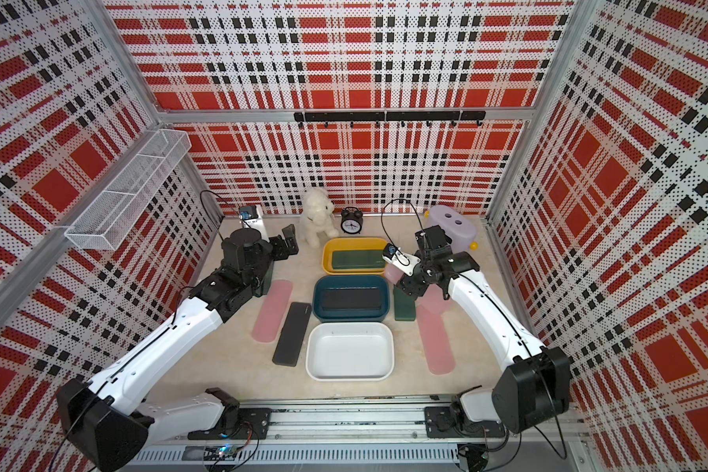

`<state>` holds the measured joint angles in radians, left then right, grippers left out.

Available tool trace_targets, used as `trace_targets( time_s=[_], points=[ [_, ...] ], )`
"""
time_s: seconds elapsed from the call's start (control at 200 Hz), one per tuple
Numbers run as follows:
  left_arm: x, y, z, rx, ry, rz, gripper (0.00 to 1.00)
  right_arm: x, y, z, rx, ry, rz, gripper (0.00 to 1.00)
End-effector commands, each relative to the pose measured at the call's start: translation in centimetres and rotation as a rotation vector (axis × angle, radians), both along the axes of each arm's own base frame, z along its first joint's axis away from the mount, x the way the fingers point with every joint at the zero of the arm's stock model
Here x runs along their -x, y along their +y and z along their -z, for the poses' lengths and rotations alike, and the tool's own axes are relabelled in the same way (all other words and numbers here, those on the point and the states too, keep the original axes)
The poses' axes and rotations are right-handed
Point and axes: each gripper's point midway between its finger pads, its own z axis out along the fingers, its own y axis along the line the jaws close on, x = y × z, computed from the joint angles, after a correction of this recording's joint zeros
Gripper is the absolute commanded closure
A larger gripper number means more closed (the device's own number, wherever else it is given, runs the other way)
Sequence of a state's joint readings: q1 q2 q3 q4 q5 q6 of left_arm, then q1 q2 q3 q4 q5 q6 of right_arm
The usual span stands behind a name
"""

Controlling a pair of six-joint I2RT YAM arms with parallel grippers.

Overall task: Place the pencil cases by color into the storage box
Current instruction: Pick up the pencil case from the center of the board, then place the pencil case at the storage box.

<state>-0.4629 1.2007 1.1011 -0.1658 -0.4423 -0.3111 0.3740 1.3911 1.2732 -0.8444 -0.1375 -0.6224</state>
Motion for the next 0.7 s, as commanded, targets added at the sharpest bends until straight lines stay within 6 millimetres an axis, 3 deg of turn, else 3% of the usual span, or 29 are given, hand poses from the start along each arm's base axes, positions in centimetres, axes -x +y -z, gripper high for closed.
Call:
trace_targets(
  time_s=[0.0, 0.401, 0.696],
  points=[
    [0.3, 1.7, 0.7, 0.017, 0.016, -0.055, 0.01, 0.8, 1.8, -0.4, 0.047, -0.003, -0.051, 0.32],
    [-0.2, 5.7, 2.0, 0.051, 0.059, -0.170, 0.01, 4.0, 8.6, -0.1, 0.148, -0.015, -0.152, 0.32],
    [-0.5, 7.6, 2.8, 0.071, 0.082, -0.205, 0.01, 6.9, 12.8, 2.1, 0.196, 0.028, -0.230, 0.32]
  ],
)
